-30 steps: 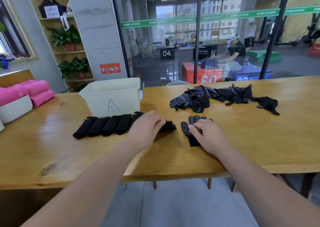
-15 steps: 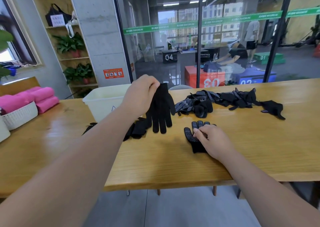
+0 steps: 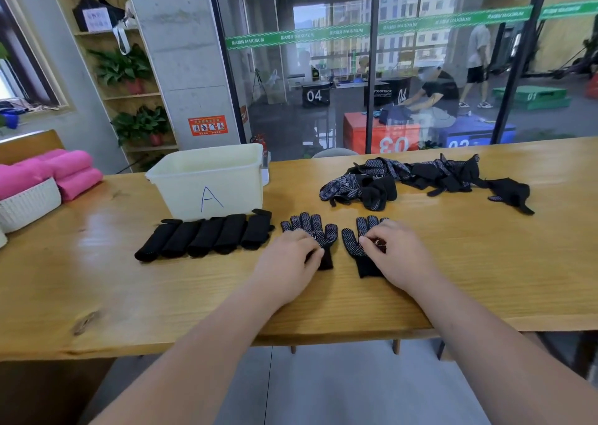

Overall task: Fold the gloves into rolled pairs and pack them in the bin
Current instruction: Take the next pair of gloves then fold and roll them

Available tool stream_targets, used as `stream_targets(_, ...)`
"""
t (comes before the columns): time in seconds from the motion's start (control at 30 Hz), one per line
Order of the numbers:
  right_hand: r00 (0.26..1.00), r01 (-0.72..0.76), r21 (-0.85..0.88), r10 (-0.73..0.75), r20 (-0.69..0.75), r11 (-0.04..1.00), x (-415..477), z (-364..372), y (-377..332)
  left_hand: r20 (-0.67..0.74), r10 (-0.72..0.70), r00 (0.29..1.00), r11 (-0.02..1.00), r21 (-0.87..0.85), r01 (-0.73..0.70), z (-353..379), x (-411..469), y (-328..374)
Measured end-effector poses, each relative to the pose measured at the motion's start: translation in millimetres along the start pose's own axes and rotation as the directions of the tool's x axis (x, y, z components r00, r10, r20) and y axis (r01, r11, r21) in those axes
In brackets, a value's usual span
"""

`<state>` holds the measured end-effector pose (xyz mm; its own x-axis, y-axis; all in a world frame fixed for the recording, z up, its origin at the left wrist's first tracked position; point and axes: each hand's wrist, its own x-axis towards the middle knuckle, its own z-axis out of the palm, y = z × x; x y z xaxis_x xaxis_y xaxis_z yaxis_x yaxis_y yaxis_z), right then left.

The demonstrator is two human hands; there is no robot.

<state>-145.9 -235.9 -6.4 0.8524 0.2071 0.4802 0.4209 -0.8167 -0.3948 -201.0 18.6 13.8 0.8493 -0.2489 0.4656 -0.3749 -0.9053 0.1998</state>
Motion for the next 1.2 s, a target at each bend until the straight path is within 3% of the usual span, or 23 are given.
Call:
stream_targets(0.07, 0.999, 0.021, -0.043, -0.022, -0.03, 0.999, 0, 1, -1, 0.105, -0.096, 0.99, 0.995, -0.021, 0.099, 4, 7, 3)
stream_targets(0.17, 0.989, 0.013, -0.175, 0.013, 0.146, 0.984, 2, 3, -5, 0.451, -0.167, 0.877, 0.985, 0.122, 0.125, 14, 14, 4)
stream_targets(0.23, 0.976, -0.007, -0.207, 0.053, 0.213, 0.978, 5, 3, -7, 0.519, -0.181, 0.835, 0.982, 0.149, 0.119, 16, 17, 3)
stream_targets(0.3, 0.978, -0.017, -0.184, 0.055, 0.201, 0.983, 6, 3, -5, 0.492, -0.193, 0.849, 0.981, 0.083, 0.176, 13, 24, 4)
stream_targets(0.37, 0.981, -0.037, -0.153, 0.065, 0.184, 0.987, 5, 4, -4, 0.376, -0.211, 0.902, 0.974, 0.008, 0.224, 12, 35, 7)
stream_targets(0.47, 0.983, -0.058, -0.136, 0.08, 0.164, 0.989, 6, 5, -3, 0.256, -0.245, 0.935, 0.969, 0.041, 0.243, 26, 56, 6)
stream_targets(0.63, 0.985, -0.05, -0.139, 0.072, 0.158, 0.989, 5, 6, -2, 0.389, -0.351, 0.852, 0.936, 0.185, 0.301, 57, 67, 7)
stream_targets(0.87, 0.986, -0.053, -0.12, 0.071, 0.15, 0.991, 6, 4, -4, 0.504, -0.296, 0.812, 0.953, 0.21, 0.218, 50, 64, 6)
stream_targets(1.03, 0.985, -0.06, -0.124, 0.079, 0.153, 0.991, 7, 3, -4, 0.337, -0.336, 0.88, 0.94, 0.182, 0.289, 46, 71, -2)
stream_targets(1.2, 0.986, -0.062, -0.113, 0.079, 0.15, 0.992, 6, 4, -3, 0.427, -0.35, 0.834, 0.933, 0.24, 0.269, 62, 82, -7)
